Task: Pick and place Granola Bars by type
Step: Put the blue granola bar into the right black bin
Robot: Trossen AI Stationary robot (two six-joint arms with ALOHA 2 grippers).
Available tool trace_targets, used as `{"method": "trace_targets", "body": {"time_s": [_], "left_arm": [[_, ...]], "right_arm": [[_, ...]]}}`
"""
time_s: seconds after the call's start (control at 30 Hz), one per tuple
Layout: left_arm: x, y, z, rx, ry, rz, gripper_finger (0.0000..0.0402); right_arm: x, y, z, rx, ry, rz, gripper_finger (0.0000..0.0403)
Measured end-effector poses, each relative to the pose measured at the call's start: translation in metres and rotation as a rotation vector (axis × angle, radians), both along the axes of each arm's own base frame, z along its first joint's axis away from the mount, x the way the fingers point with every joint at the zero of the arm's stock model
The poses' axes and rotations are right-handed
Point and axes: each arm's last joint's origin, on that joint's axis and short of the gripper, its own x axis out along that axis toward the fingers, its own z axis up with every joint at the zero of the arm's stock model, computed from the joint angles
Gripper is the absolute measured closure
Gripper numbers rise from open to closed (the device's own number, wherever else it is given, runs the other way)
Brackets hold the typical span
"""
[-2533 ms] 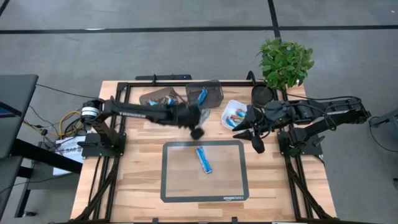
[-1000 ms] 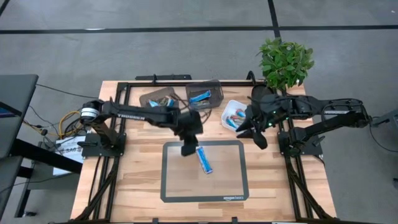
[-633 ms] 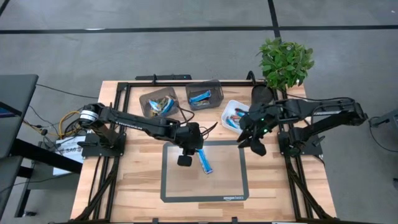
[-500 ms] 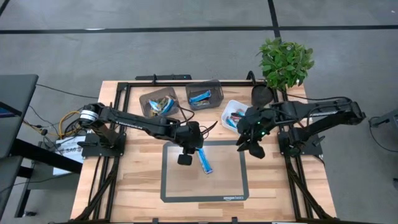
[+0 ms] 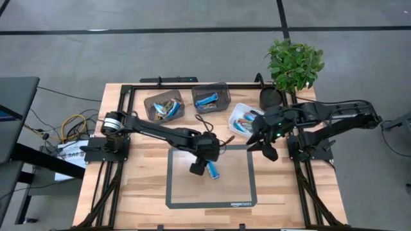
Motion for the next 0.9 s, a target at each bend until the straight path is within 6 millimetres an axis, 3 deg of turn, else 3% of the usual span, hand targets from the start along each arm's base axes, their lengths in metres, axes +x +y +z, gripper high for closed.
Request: {"method": "trace_targets", "body": {"time_s": [0.43,0.6,0.9], "left_arm": [[0.021,-0.019,-0.047,0.125,0.230,-0.281,0.0227],[0.025,-0.025,-0.051,0.238,0.202,-0.302,0.0227],[0.030,-0.026,-0.057,0.200,0.168,-0.312,0.0227]], "right_arm": [[-0.019,-0.004,0.013,-0.023,-0.064,-0.063,0.0274],[-0.018,-0.004,0.012,-0.019,-0.060,-0.068,0.0274],[-0.018,-0.004,0.012,-0.019,-0.059,-0.067,0.0274]]}}
